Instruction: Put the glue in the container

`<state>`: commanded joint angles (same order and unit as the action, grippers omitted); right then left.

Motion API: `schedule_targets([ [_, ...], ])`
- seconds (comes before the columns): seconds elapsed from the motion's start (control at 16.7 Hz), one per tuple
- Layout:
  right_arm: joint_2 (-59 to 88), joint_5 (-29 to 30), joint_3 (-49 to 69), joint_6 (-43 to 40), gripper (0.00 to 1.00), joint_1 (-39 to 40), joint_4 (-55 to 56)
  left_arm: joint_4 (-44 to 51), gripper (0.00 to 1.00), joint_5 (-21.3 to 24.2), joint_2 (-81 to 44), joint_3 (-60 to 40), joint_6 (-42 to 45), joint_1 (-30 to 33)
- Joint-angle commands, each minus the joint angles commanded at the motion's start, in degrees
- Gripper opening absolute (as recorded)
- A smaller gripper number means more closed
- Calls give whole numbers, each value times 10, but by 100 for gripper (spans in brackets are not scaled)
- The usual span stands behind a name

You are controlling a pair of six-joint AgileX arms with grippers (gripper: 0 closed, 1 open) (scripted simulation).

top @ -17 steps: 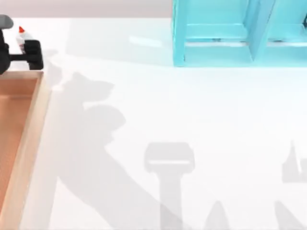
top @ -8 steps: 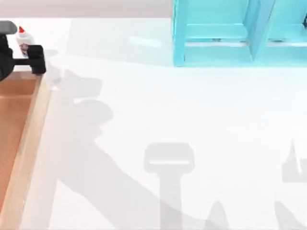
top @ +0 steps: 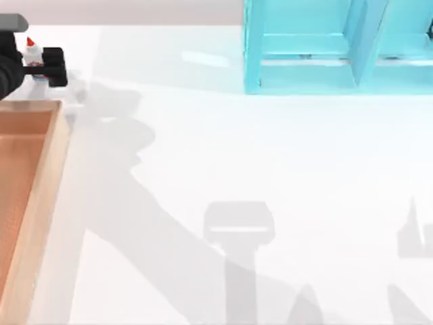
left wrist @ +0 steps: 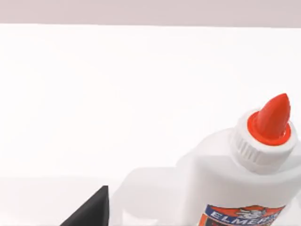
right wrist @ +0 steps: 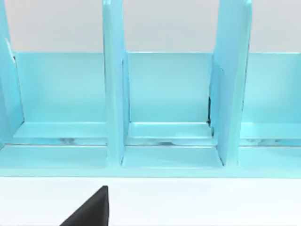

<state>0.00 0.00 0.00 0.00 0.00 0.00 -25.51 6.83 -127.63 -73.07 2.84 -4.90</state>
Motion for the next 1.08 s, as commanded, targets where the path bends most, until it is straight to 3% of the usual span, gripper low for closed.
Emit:
schedule_targets([
  [0.36, 0, 0, 0, 0, 100, 0, 0, 11, 100, -5, -121, -130, -3, 9],
  [0.72, 0, 0, 0, 0, 100, 0, 0, 3, 100, -7, -139, -143, -5, 10],
  [1.08, 0, 0, 0, 0, 100, 0, 0, 3, 55, -7, -139, -143, -5, 10],
])
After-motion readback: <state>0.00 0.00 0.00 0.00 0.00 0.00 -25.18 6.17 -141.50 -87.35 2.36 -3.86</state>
